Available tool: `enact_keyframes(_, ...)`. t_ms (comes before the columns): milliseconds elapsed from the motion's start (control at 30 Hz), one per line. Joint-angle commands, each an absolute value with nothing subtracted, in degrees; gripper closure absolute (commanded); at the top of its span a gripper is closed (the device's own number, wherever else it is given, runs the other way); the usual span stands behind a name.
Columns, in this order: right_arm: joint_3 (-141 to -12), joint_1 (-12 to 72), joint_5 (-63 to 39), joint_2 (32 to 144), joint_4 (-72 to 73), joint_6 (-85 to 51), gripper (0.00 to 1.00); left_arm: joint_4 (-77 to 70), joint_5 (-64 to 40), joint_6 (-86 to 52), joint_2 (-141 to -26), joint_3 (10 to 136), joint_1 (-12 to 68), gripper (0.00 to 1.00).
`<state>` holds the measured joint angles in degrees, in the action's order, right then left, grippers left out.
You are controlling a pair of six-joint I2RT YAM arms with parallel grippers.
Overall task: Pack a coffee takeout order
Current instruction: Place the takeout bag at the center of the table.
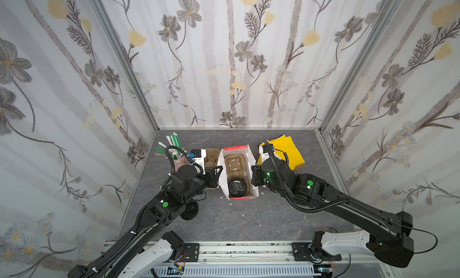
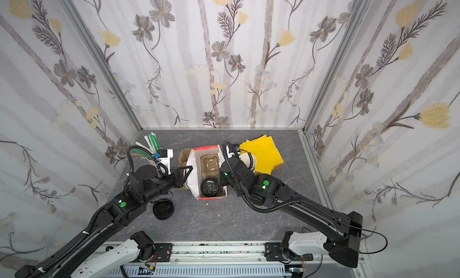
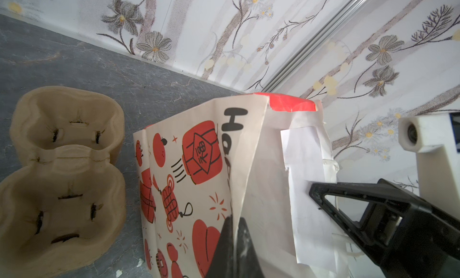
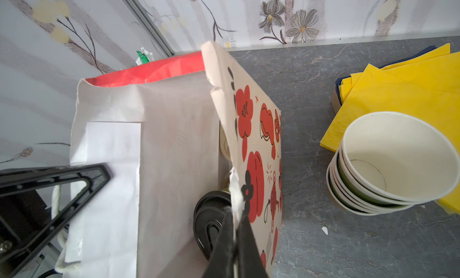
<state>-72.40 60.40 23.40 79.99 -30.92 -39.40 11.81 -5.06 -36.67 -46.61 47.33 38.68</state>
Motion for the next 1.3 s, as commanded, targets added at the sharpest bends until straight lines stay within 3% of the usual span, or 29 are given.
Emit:
enact_keyframes(0, -73.85, 60.31, 21.11, 80.84, -32.89, -42.03, 1.00, 12.42, -7.03, -39.41, -47.69, 49.98, 38.67, 1.00)
enact_keyframes(900, -81.12, 59.29, 16.07, 85.44, -48.03, -50.53, 1.00, 24.21, -11.34, -43.25, -55.90, 57.12, 38.53, 1.00)
enact_keyframes(1000, -81.87, 58.76, 15.83, 86.08, -48.95, -50.63, 1.00, 25.54, -10.86, -43.33, -57.00, 57.73, 38.34, 0.87)
enact_keyframes(1267, -82.17, 57.53, 14.78, 87.68, -49.23, -50.69, 1.00, 26.28, -10.11, -43.24, -57.50, 58.30, 37.91, 0.67)
